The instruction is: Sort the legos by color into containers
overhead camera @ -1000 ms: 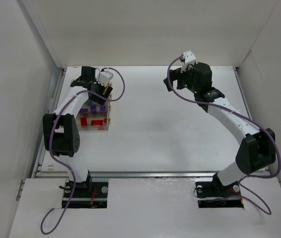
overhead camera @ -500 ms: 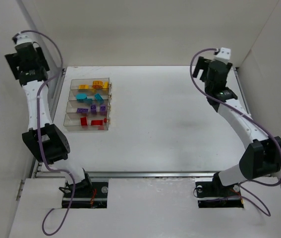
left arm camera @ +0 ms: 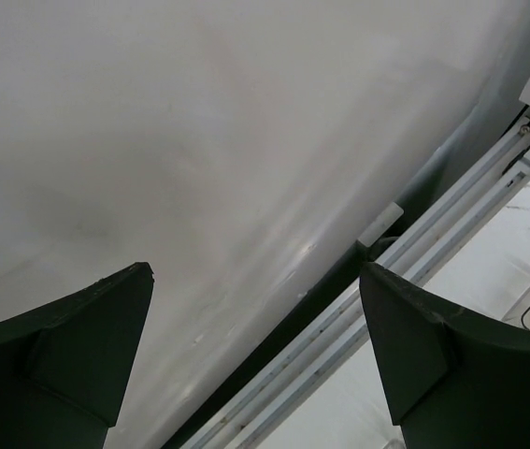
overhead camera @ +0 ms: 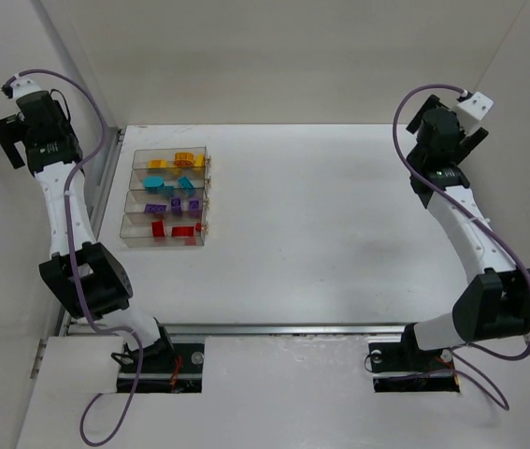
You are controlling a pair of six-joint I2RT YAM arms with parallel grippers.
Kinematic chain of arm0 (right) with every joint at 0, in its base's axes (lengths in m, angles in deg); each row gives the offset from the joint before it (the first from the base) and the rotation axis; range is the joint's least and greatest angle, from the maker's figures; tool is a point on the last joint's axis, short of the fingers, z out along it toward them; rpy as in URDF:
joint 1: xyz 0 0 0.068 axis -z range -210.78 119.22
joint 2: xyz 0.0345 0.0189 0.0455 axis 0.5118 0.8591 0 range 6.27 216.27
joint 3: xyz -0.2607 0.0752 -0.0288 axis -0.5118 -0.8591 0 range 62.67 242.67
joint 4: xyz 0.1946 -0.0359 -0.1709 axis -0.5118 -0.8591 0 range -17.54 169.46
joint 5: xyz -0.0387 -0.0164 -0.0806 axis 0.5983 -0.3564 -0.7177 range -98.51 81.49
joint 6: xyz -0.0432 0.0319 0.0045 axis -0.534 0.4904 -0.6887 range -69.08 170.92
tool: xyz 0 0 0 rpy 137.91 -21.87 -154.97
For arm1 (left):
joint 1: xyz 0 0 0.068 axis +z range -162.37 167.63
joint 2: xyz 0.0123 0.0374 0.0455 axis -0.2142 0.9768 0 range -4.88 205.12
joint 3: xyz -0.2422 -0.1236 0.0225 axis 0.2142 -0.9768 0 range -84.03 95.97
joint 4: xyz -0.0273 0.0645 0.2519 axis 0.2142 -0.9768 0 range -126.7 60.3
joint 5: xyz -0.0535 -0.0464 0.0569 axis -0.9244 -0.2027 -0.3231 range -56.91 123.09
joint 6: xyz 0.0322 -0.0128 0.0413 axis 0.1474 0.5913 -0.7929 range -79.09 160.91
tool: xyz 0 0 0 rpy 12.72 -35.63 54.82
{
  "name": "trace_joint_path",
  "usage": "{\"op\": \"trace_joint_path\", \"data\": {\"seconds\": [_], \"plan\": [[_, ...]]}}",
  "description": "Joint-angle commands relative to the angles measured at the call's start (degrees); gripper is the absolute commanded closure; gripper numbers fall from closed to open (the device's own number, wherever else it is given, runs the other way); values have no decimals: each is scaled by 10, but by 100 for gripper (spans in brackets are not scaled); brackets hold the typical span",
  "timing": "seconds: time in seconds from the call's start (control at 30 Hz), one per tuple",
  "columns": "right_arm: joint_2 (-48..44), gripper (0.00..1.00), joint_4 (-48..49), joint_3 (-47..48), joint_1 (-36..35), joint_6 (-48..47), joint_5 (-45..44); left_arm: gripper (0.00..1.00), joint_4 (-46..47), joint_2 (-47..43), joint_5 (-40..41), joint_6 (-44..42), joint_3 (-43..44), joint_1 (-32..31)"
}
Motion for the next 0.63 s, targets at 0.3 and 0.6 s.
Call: {"op": "trace_joint_path", "data": {"seconds": [0.3, 0.6], "plan": [[-11, 0, 22, 26, -5, 42, -49, 9, 8, -3, -6, 17, 33, 0], [-6, 0, 22, 45, -21, 37, -69, 9, 2, -3, -16, 22, 26, 0]]}}
